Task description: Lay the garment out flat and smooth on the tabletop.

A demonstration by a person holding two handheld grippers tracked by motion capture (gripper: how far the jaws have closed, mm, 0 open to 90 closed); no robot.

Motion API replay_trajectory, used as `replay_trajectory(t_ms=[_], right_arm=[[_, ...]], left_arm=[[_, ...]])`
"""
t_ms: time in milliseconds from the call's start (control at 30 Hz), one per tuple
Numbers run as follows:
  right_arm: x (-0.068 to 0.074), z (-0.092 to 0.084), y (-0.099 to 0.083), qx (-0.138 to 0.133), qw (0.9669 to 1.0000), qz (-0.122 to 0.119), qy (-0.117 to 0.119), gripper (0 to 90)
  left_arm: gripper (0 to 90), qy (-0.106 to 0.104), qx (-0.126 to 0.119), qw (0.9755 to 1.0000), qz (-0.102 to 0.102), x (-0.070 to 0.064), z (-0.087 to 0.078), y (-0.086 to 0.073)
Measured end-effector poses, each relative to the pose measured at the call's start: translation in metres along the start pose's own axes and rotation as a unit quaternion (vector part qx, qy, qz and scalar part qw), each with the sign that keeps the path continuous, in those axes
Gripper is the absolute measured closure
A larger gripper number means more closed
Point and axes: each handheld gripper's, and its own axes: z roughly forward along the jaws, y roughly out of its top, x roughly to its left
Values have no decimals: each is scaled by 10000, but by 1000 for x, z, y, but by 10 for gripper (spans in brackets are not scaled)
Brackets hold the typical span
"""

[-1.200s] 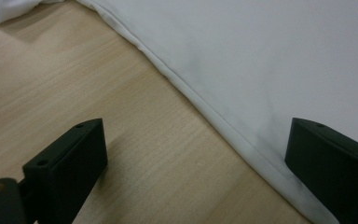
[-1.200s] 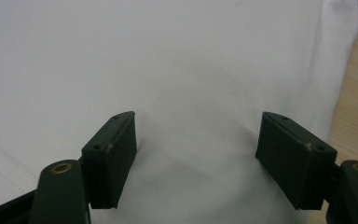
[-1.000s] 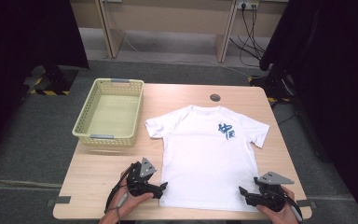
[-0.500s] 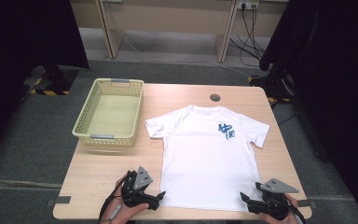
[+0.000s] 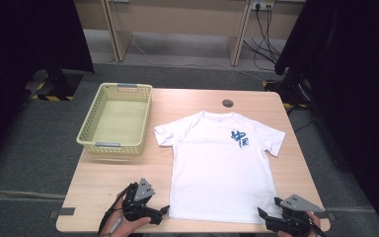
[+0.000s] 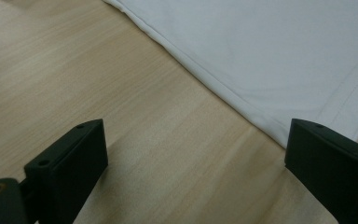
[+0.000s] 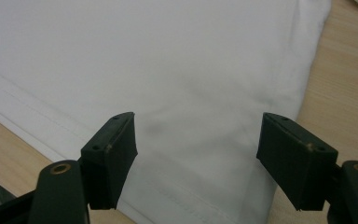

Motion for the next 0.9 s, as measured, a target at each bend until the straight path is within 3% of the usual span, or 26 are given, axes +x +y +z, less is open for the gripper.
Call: replay_trajectory(t_ms=[267, 900], right_arm=[[3, -4, -10, -13, 10000, 60, 8, 284], [7, -19, -32, -169, 9992, 282, -220, 271]], left_arm=[[46, 95, 24, 9999, 86, -4, -5, -7], [43, 210, -137, 9997, 6, -10, -23, -27]])
